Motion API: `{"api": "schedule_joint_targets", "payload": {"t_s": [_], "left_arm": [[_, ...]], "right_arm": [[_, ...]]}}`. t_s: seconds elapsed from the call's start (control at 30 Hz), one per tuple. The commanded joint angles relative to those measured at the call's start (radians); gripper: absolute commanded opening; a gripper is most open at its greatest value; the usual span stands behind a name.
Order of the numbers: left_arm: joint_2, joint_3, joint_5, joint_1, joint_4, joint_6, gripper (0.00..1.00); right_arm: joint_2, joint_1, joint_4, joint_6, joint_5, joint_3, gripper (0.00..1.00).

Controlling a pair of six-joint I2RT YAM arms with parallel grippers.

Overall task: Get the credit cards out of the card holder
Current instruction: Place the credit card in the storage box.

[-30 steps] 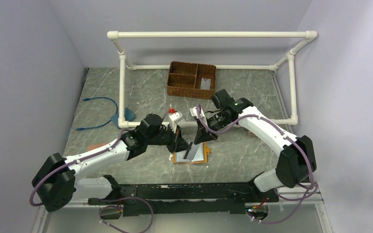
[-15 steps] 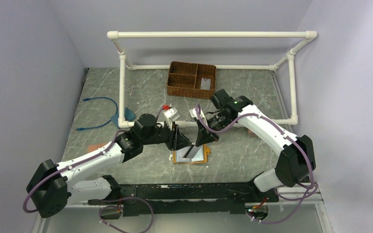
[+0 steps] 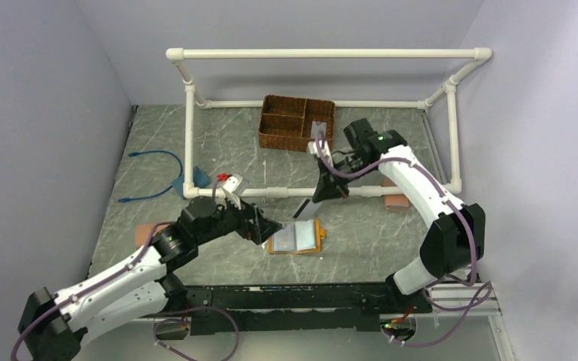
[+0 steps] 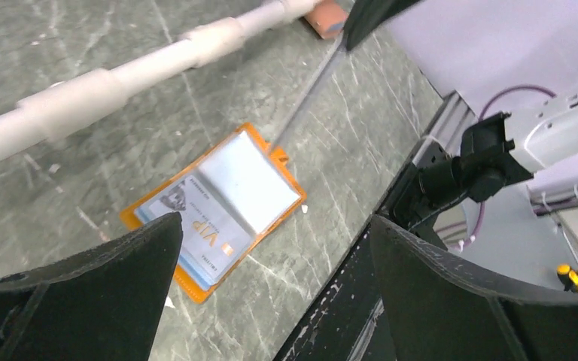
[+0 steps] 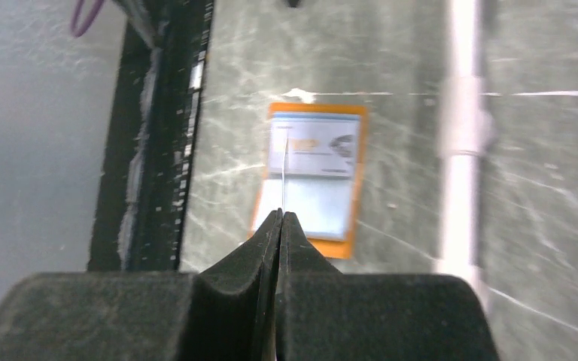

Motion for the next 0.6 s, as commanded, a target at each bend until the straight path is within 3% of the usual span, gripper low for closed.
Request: {"api": "schedule_joint_targets", "payload": {"t_s": [0.0,0.17,0.4,0.57], "left_arm": [[-0.107,-0.062,-0.132,0.009,-0.06,-0.075,1.0],[-0.165,-0.105,-0.13,0.011,-0.122,-0.133,1.0],[-0.199,-0.115,-0.17,0.013,-0.217,-0.166,0.99],[-0.215,-0.124,-0.191,0.015,-0.249,-0.181,0.99]], "right_arm": [[0.045,-0.084,-0.085,-0.033,0.008,0.188,0.0],[0.133,-0.144,0.027,0.093,0.211,0.384,0.0],[0.378,-0.142,0.143,0.184,0.503,0.752,0.0],[0.489,-0.127,0.281,0.171,0.691,0.841,0.0]]}}
